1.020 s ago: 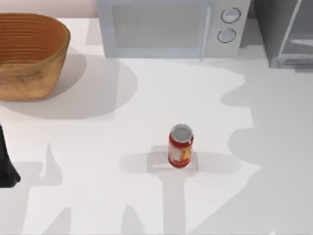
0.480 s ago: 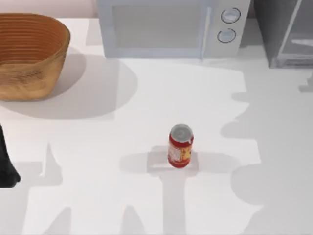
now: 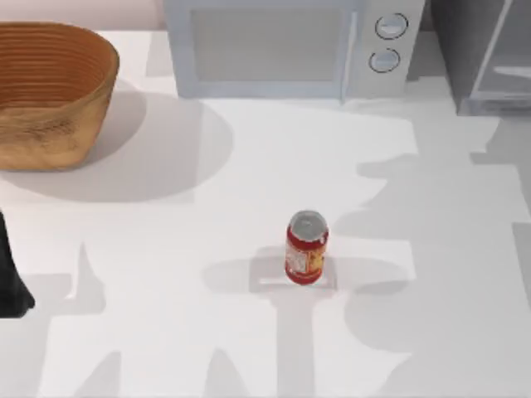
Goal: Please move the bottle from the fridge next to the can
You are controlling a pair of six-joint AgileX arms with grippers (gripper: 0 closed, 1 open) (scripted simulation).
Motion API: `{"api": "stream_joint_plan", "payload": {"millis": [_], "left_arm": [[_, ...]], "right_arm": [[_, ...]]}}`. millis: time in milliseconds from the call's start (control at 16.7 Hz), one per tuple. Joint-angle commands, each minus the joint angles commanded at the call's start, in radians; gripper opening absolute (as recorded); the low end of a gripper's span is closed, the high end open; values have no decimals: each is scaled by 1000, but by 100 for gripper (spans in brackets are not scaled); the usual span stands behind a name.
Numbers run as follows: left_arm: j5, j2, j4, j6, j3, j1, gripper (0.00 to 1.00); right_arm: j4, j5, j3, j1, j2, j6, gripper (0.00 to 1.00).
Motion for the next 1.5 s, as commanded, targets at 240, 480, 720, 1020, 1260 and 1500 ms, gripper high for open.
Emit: {"api": "stream_joint_plan", "payload": {"millis": [240,480,720,1020,1260,1500], "left_arm": [[0,0,0,0,0,0,100],[0,0,0,0,0,0,100],[0,0,0,0,0,0,100],[0,0,0,0,0,0,100],[0,0,0,0,0,0,100],[0,0,0,0,0,0,100]], "right_arm": [[106,215,-112,226,15,10,0],[215,452,-239,477,13,19,0],[296,649,-348,685,-4,26,0],[333,741,-400,782,-14,30,0],[330,738,-397,779,-11,31,0],[333,741,-400,782,-14,30,0]]}}
